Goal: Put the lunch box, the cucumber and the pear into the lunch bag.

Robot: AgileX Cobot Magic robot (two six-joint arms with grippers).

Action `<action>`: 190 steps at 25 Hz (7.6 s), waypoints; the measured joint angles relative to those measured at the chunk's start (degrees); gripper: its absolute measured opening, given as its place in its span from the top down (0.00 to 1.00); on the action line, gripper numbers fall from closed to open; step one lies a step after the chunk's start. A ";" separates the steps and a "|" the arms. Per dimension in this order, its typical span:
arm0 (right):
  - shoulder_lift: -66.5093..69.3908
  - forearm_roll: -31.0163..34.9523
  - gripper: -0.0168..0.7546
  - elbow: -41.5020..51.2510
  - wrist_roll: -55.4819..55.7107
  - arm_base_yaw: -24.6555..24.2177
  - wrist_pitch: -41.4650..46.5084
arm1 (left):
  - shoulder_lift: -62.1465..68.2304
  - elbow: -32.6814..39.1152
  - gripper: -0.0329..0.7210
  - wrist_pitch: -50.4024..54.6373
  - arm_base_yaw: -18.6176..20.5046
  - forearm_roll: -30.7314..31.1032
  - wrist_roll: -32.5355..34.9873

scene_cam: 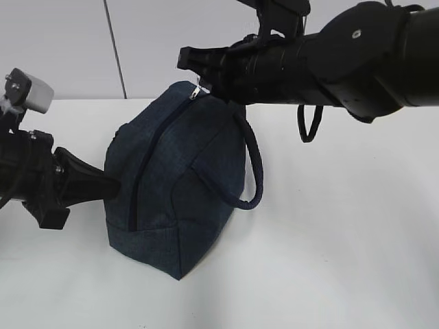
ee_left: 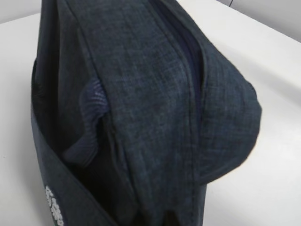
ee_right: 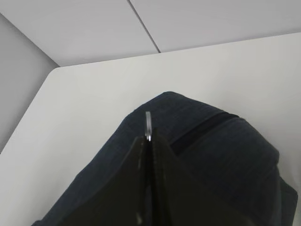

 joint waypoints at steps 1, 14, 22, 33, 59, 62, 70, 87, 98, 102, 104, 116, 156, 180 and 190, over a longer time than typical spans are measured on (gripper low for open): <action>0.49 0.26 0.98 -0.33 0.00 -0.40 0.26 | 0.00 0.00 0.95 0.00 0.00 0.00 0.00; 11.20 0.73 0.98 -11.45 -0.44 -7.52 5.25 | 0.00 0.00 0.95 0.00 0.00 0.50 0.00; 17.65 0.88 0.98 -16.43 -2.03 -8.23 5.38 | 0.00 0.00 0.95 0.00 0.00 0.65 0.00; 19.16 4.66 0.98 -16.82 -2.15 -12.62 8.01 | 0.00 0.00 0.95 0.00 0.00 0.54 0.00; 20.27 8.46 0.51 -17.04 -14.49 -15.39 14.49 | 0.00 0.00 0.76 -0.49 -0.05 1.46 -3.71; 16.92 8.46 0.41 -17.04 -16.12 -15.51 14.70 | 0.00 0.00 0.65 -0.61 -0.05 2.99 -10.08; 10.40 5.43 0.39 -17.04 -21.90 -15.51 21.91 | -3.01 0.00 0.68 -0.31 -0.05 19.27 -28.30; 1.88 -36.70 0.49 -13.80 12.20 -15.51 52.15 | -27.14 0.00 0.71 -2.96 -0.05 60.01 -85.46; -17.31 -45.84 0.49 6.12 18.70 -15.51 50.82 | -47.14 0.00 0.71 7.10 -0.05 61.44 -87.42; -24.77 -49.16 0.49 12.74 21.33 -15.51 56.78 | -51.53 0.00 0.71 10.89 -0.05 62.19 -87.44; -28.21 -49.53 0.49 15.72 21.84 -15.51 59.88 | -53.42 0.00 0.71 12.62 -0.05 62.19 -87.49; -47.45 -51.25 0.49 29.62 24.77 -15.51 66.49 | -58.81 1.59 0.71 21.20 -0.05 64.55 -87.65; -98.70 -60.53 0.50 38.96 26.00 -15.51 68.53 | -85.14 8.64 0.79 19.13 -0.05 73.00 -99.43; -98.82 -58.46 0.35 38.96 27.06 -15.51 68.94 | -85.14 8.64 0.74 19.13 -0.05 72.15 -100.06; -98.82 -58.49 0.35 38.96 27.06 -15.51 68.94 | -85.14 8.64 0.74 19.13 -0.05 72.02 -100.06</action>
